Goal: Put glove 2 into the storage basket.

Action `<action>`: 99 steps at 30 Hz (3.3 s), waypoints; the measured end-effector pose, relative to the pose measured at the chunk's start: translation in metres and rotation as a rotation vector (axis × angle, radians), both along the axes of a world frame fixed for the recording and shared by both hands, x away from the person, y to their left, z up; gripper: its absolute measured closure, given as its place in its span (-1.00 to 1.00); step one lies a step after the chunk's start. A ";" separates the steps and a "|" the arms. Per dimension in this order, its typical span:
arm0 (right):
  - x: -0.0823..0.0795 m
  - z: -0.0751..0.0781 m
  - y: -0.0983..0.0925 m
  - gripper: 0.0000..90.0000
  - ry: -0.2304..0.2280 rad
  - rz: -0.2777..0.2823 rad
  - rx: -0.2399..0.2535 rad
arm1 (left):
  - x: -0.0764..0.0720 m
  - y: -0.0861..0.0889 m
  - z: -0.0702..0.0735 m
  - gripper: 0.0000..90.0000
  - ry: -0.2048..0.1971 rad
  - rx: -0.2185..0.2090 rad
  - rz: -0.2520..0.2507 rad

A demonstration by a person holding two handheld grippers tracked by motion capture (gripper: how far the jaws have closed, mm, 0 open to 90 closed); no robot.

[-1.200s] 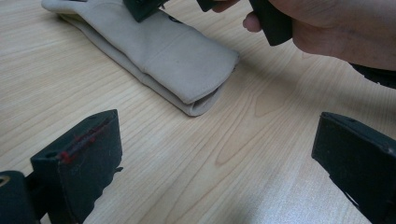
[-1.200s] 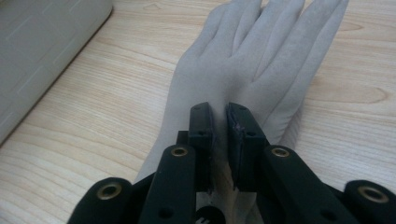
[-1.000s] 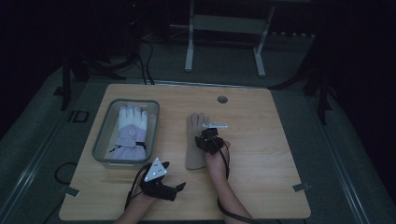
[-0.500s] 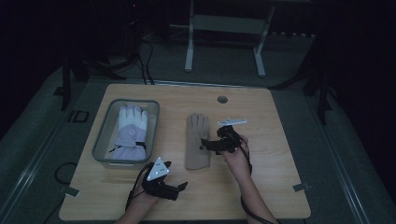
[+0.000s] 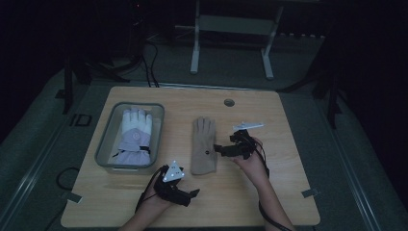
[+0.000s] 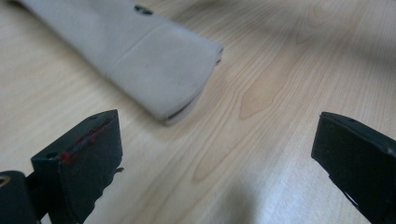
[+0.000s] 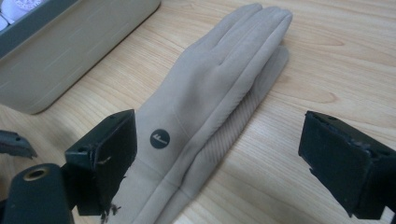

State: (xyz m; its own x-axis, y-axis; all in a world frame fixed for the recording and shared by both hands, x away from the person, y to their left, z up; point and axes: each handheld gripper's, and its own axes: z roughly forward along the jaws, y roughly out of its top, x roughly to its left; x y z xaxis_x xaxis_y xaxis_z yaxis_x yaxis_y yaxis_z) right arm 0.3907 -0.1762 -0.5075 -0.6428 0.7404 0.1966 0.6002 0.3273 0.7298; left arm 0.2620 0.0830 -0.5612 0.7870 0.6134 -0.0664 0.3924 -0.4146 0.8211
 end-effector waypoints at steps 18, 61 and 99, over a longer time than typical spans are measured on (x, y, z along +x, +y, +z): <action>0.072 -0.014 0.046 -0.56 0.109 -0.077 -0.010 | 0.041 -0.051 0.011 -0.51 -0.131 0.270 -0.119; 0.080 -0.018 0.068 0.54 0.156 -0.085 -0.109 | 0.053 -0.062 0.025 0.81 -0.133 0.434 -0.080; 0.065 0.085 0.148 0.53 0.019 0.029 -0.079 | 0.026 0.005 0.102 0.81 -0.270 0.493 0.037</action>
State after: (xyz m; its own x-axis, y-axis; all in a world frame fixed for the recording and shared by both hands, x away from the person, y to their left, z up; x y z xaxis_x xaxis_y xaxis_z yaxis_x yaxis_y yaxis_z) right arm 0.4558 -0.0279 -0.4221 -0.6608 0.7353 0.1505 0.6029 0.4006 0.6899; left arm 0.2876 0.0884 -0.4590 0.7134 0.5482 0.4365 0.2165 -0.7649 0.6067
